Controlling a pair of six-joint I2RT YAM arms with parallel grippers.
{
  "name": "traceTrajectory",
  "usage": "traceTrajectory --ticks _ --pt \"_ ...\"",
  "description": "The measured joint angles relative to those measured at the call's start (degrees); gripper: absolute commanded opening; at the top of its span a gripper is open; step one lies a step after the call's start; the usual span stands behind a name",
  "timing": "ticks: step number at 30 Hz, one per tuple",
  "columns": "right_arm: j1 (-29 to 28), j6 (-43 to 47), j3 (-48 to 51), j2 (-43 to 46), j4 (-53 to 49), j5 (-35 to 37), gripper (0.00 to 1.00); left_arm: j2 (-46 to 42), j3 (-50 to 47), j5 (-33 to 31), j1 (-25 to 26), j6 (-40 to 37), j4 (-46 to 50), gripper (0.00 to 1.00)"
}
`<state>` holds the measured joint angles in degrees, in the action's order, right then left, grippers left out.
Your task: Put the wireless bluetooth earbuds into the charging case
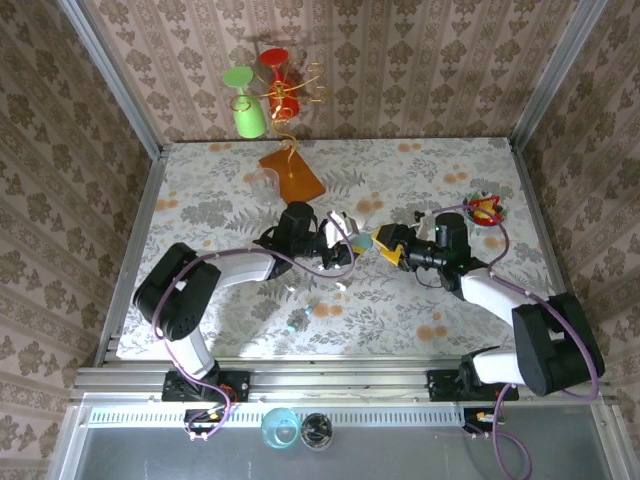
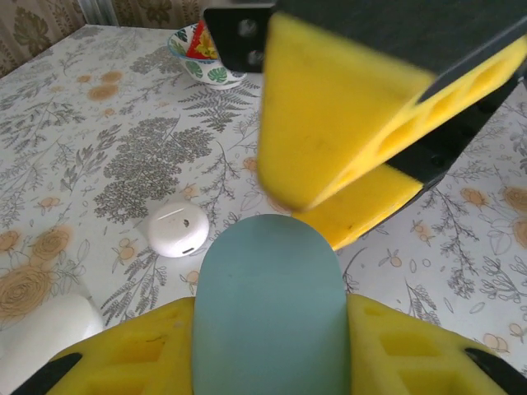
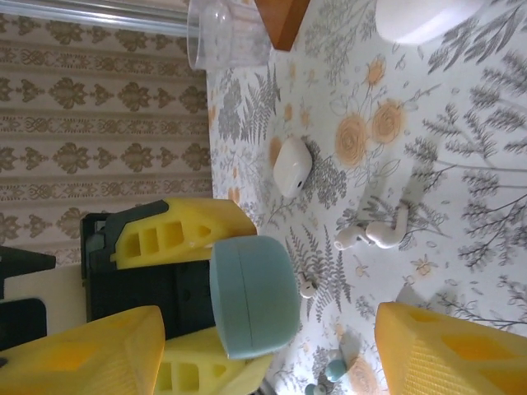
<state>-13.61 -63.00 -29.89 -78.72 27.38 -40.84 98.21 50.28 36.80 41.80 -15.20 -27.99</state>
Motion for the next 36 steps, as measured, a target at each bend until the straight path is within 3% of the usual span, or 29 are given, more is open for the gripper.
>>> traceTrajectory --ticks 8,22,27,36 --pt "-1.31 -4.50 -0.55 -5.53 7.26 -1.60 0.46 -1.01 -1.88 1.18 -0.33 0.22 -1.53 0.37" --pt "-1.75 -7.74 -0.92 -7.56 12.31 -3.52 0.36 -0.55 -1.88 1.38 -0.61 1.51 -2.86 0.37" --pt "-1.49 -7.41 -1.05 -7.56 12.31 -3.15 0.27 0.09 -1.05 1.42 -0.68 1.51 -2.29 0.38" --pt "-1.66 -7.78 -1.27 -7.54 12.33 -3.63 0.21 0.31 -1.33 0.92 -1.05 2.97 -6.67 0.71"
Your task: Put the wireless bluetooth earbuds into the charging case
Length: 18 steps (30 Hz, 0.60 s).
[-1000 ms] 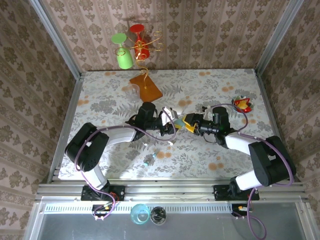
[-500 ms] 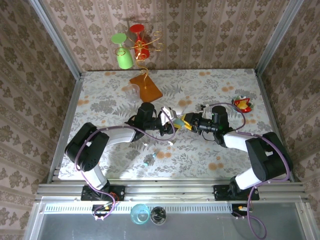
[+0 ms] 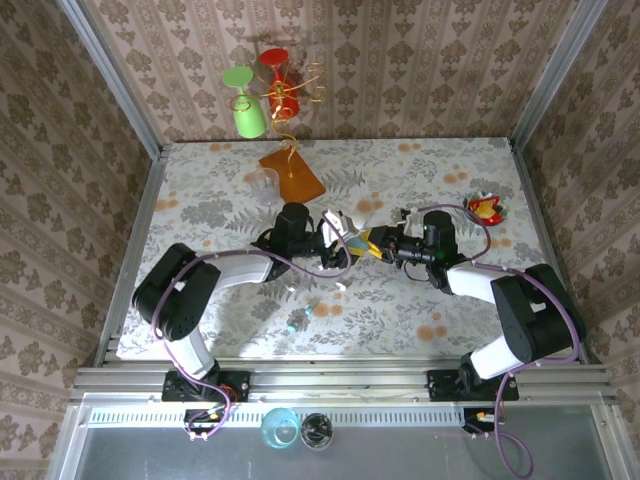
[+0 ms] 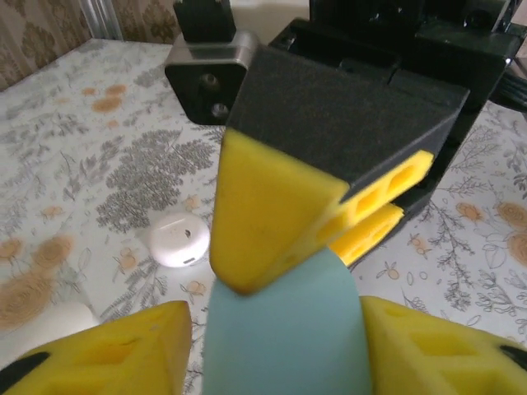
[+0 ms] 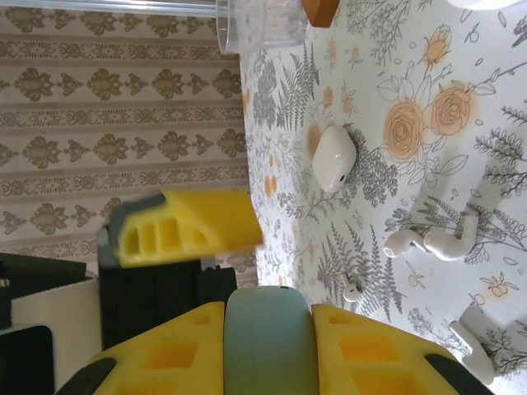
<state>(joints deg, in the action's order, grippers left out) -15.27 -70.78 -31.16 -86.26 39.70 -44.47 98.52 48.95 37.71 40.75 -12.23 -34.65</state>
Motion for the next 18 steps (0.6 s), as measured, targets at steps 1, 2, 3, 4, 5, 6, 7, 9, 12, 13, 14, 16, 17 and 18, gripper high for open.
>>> traceTrajectory --ticks 1,2,3,4,5,6,7,9,12,13,14,16,17,18 --pt "0.00 -0.20 -0.02 0.00 0.09 -0.15 0.20 -0.09 -0.50 -0.09 -0.20 0.57 -1.68 0.74" --pt "0.02 -0.46 -0.02 0.02 0.35 -0.26 0.20 -0.37 -1.38 -0.28 -0.35 1.16 -3.26 0.77" --pt "0.13 -0.87 -0.02 0.04 0.63 -0.50 0.20 -0.81 -2.47 -0.44 -0.46 1.77 -4.83 0.79" --pt "0.28 -1.46 -0.04 0.07 1.09 -0.76 0.19 -1.42 -3.98 -0.55 -0.70 2.43 -6.69 0.82" --pt "0.50 -2.10 -0.02 0.11 1.68 -1.01 0.19 -2.23 -5.64 -0.70 -0.79 3.15 -8.57 0.84" --pt "0.68 -2.89 -0.02 0.15 2.40 -1.07 0.19 -3.02 -7.10 -1.11 -0.85 3.80 -10.19 0.86" --pt "0.87 -3.65 -0.04 0.28 3.34 -1.09 0.19 -3.91 -8.63 -1.53 -0.85 4.57 -12.17 0.88" --pt "1.25 -5.29 -0.02 0.59 5.31 -1.27 0.19 -5.60 -10.97 -2.08 -1.03 5.66 -15.50 0.91" --pt "1.64 -8.66 -0.13 0.70 9.40 -1.46 0.18 -7.21 -13.03 -2.62 -1.40 7.26 -21.31 0.93" --pt "1.64 -10.03 -0.15 0.70 11.10 -1.49 0.18 -7.32 -13.44 -2.69 -1.53 7.98 -23.52 0.93" --pt "1.73 -11.17 -0.20 0.68 12.57 -1.51 0.18 -7.30 -13.77 -2.78 -1.77 8.66 -25.53 0.93" --pt "1.77 -14.64 -0.52 0.17 16.87 -1.92 0.18 -7.23 -14.47 -2.71 -2.34 10.38 -29.57 0.93" --pt "1.77 -16.52 -0.76 -0.31 19.02 -2.12 0.17 -7.13 -14.49 -2.56 -2.69 11.06 -31.01 0.93" --pt "1.77 -18.18 -0.96 -0.85 21.22 -2.27 0.17 -7.02 -14.49 -2.56 -2.91 11.41 -32.22 0.93"
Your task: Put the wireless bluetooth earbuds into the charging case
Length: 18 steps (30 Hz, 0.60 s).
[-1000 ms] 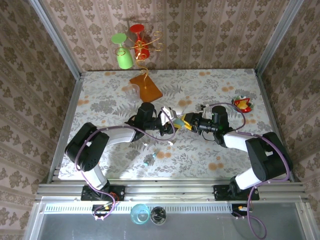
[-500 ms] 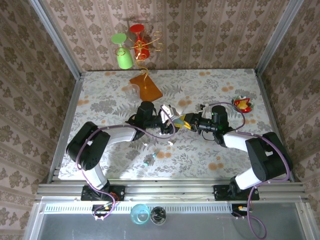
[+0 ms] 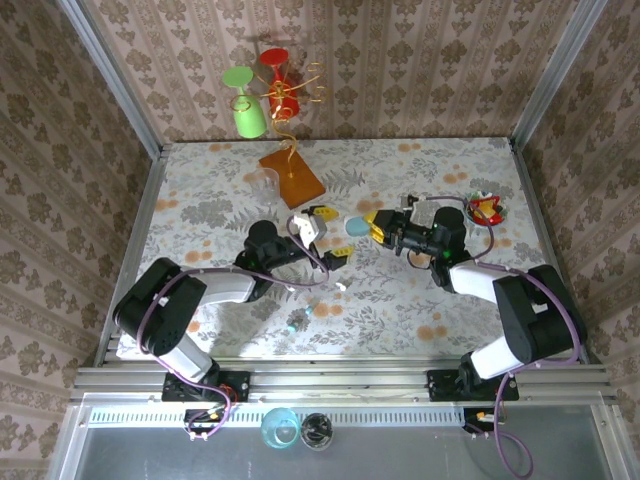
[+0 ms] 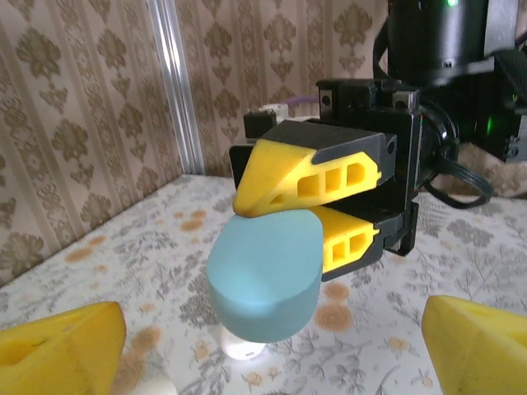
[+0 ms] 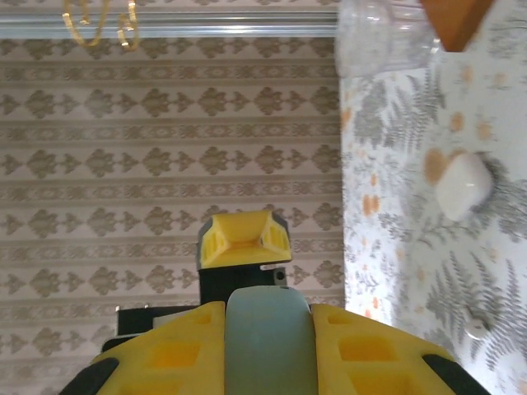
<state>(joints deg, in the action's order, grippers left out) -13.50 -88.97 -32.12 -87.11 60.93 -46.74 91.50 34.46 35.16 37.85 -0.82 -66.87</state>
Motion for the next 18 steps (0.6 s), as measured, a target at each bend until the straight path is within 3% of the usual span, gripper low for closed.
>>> traceTrajectory --ticks 7,18 --pt "-0.59 -7.91 -1.36 -1.77 8.22 -0.48 0.16 0.85 0.13 2.08 -0.44 0.46 -3.93 0.91" --pt "-2.56 -10.45 -3.02 -0.96 9.57 -0.96 0.13 3.17 3.17 4.37 -0.44 1.68 -4.70 0.77"
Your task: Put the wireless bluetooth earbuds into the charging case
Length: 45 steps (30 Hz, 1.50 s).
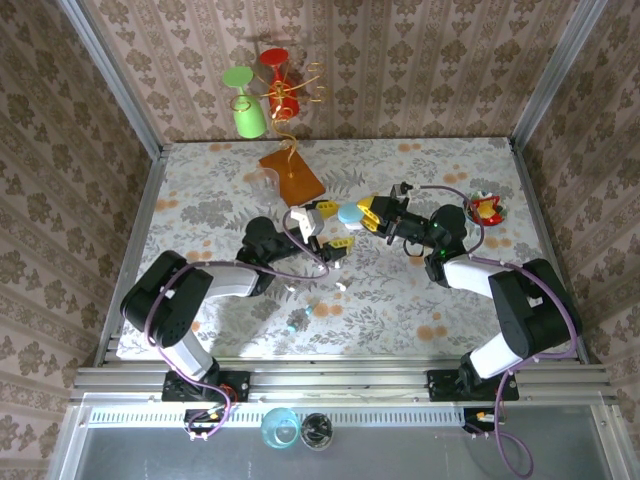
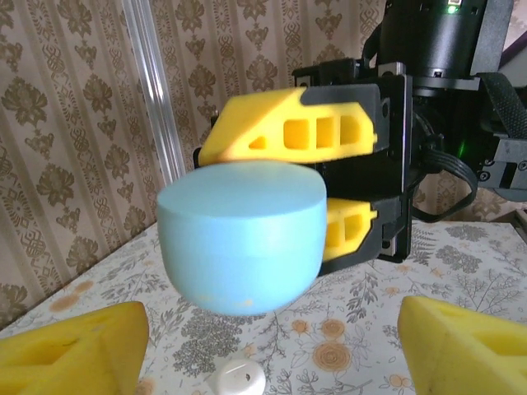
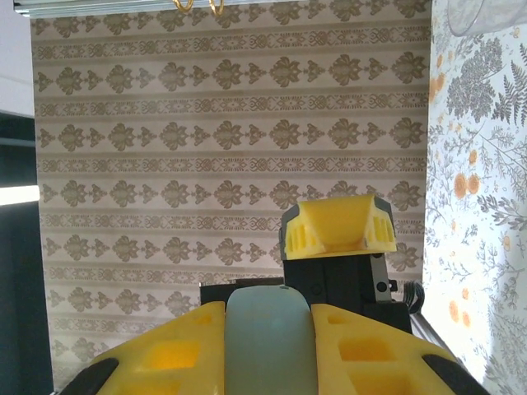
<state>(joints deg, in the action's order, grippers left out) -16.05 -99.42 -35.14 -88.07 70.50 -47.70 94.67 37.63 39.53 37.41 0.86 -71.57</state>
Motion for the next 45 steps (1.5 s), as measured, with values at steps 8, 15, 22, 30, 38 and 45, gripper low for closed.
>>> traceTrajectory --ticks 8,15,22,30,38,45 --pt "-0.68 -0.04 -0.74 0.00 -0.02 -0.63 0.12 0.26 1.81 0.96 0.00 1.66 -0.52 0.63" --pt "-0.72 -0.02 -0.76 0.00 -0.04 -0.76 0.12 0.90 2.89 1.68 0.00 2.38 -0.96 0.56" --pt "-0.74 -0.04 -0.76 -0.02 -0.02 -0.79 0.11 1.40 3.26 2.32 0.04 2.64 -0.92 0.48" --pt "-0.85 -0.02 -0.76 -0.07 -0.28 -0.81 0.11 1.70 3.41 2.56 0.07 2.64 -0.92 0.49" --pt "-1.01 0.20 -0.76 -0.07 -0.68 -0.83 0.10 1.73 3.41 2.71 0.11 2.64 -0.92 0.48" --pt "-1.09 0.44 -0.81 -0.07 -2.54 -1.03 0.10 1.73 3.41 2.73 0.09 2.64 -0.87 0.49"
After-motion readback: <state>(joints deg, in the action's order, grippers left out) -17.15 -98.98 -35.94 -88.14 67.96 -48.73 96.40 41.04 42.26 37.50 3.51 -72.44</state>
